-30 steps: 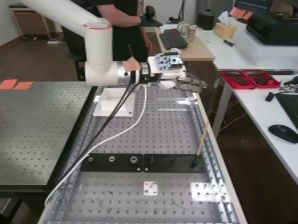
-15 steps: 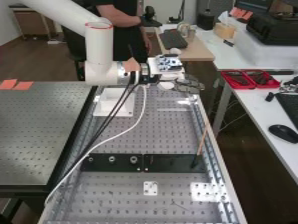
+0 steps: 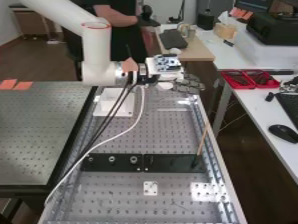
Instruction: Grab the drill bit and place it in the clear container
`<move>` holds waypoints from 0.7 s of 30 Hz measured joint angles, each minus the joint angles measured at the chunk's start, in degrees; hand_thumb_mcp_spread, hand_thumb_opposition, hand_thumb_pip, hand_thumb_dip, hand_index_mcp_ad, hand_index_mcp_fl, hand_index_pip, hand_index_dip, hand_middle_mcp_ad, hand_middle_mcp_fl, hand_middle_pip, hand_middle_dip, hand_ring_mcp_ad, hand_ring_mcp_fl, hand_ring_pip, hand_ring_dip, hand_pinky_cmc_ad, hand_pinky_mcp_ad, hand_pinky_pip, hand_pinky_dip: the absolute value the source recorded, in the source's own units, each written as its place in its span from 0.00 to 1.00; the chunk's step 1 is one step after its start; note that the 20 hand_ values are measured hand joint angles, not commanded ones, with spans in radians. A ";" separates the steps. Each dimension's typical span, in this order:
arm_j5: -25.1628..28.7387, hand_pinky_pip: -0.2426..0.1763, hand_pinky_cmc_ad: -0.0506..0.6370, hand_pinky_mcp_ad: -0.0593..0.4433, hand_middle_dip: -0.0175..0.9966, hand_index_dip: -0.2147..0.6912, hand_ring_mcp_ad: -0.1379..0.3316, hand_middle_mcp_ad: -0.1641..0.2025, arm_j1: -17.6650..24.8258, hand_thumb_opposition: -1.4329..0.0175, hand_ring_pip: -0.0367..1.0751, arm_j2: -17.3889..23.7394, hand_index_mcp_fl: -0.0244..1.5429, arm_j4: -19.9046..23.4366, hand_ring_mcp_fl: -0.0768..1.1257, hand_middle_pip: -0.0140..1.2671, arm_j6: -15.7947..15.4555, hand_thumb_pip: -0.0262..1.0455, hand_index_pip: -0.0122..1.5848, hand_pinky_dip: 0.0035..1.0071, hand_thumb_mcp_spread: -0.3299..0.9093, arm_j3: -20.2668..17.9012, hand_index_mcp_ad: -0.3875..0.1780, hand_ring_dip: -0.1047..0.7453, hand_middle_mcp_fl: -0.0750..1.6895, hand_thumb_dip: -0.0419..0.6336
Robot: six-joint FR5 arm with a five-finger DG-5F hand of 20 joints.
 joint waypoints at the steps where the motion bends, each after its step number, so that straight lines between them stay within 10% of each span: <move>1: 0.31 0.36 0.48 0.44 0.19 0.35 0.70 0.62 -0.24 0.41 0.12 0.47 0.17 0.03 0.08 0.11 -0.07 0.59 0.41 0.18 0.62 -0.48 0.44 0.13 0.14 0.46; 21: 5.71 0.32 0.46 0.48 0.19 0.43 0.76 0.64 -4.03 0.52 0.12 12.54 0.14 -3.96 0.06 0.11 -6.86 0.32 0.10 0.31 0.50 -8.59 0.59 0.13 0.09 0.21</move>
